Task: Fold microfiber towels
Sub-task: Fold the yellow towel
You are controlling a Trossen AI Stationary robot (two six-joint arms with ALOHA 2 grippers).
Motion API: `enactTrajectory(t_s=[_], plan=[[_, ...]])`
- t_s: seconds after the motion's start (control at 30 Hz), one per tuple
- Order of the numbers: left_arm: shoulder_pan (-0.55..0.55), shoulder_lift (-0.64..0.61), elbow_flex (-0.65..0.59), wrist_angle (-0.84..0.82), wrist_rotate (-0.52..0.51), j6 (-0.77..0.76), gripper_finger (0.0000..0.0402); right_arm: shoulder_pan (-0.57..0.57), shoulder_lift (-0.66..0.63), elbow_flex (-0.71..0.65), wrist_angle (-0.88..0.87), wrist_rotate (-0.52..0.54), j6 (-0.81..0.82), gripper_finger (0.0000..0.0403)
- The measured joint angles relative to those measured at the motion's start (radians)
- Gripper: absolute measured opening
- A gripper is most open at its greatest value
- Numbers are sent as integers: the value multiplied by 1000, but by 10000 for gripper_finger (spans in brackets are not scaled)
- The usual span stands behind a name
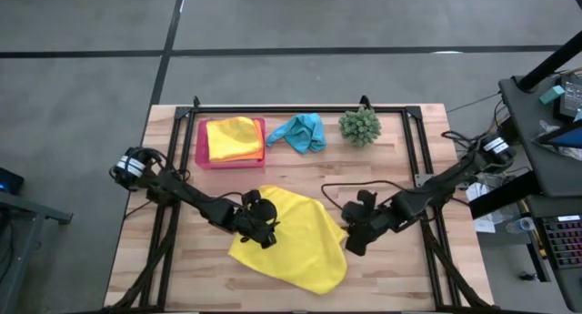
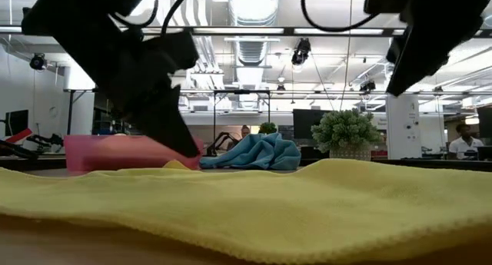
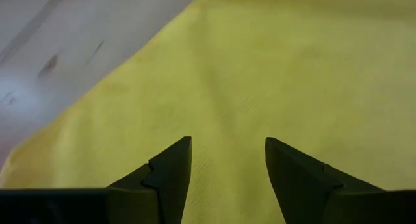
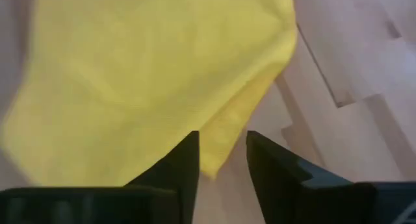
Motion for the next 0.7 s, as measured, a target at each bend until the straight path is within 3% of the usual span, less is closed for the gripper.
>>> enactTrajectory(t_s=[0.43, 0.7], plan=[[0, 1, -89, 1, -1, -91, 180, -14, 294, -13, 139, -1, -72, 28], [0, -2, -118, -11, -10, -122, 180, -62, 324, -7, 36, -9, -96, 9]])
